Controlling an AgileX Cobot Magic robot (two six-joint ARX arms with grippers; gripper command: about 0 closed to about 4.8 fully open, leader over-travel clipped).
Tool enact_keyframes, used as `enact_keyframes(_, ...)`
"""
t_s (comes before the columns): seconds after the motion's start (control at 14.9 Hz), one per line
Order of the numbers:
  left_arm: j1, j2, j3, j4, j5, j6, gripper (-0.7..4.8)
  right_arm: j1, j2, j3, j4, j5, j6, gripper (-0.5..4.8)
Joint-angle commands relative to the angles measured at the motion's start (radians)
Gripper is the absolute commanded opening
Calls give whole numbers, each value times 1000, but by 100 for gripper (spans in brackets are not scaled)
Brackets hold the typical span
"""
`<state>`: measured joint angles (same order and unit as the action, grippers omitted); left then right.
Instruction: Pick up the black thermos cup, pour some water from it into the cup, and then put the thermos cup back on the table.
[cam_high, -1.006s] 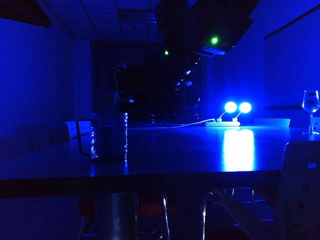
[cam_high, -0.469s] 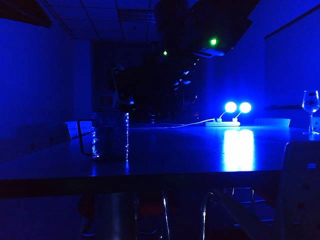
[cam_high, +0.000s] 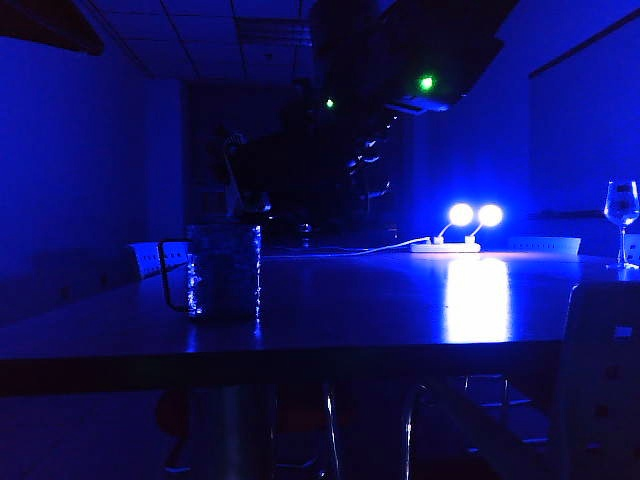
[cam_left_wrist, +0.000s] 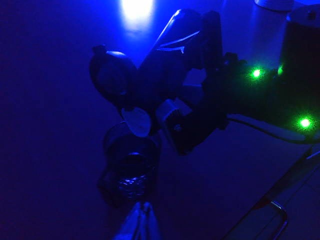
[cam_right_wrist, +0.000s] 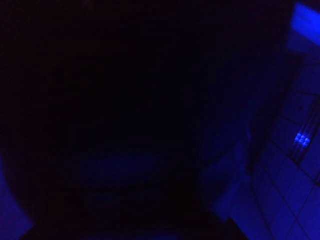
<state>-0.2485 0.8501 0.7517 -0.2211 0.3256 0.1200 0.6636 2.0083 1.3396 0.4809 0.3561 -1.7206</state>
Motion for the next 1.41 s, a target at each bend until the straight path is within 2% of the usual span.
enact_keyframes(0.07,-2,-2,6,13,6,3,-7,1,-3,6,49,-18,-39,192)
enact_keyframes(0.34,-2,-2,6,13,12,3,-7,1,-3,6,56,-19,-72,192)
enact_keyframes(0.6,-2,-2,6,13,12,3,-7,2,-3,6,139,-30,-94,192)
enact_keyframes(1.21,-2,-2,6,12,12,3,-7,2,-3,6,153,-64,-232,192)
enact_keyframes(1.41,-2,-2,6,12,12,3,-7,1,-3,6,153,-70,-237,192)
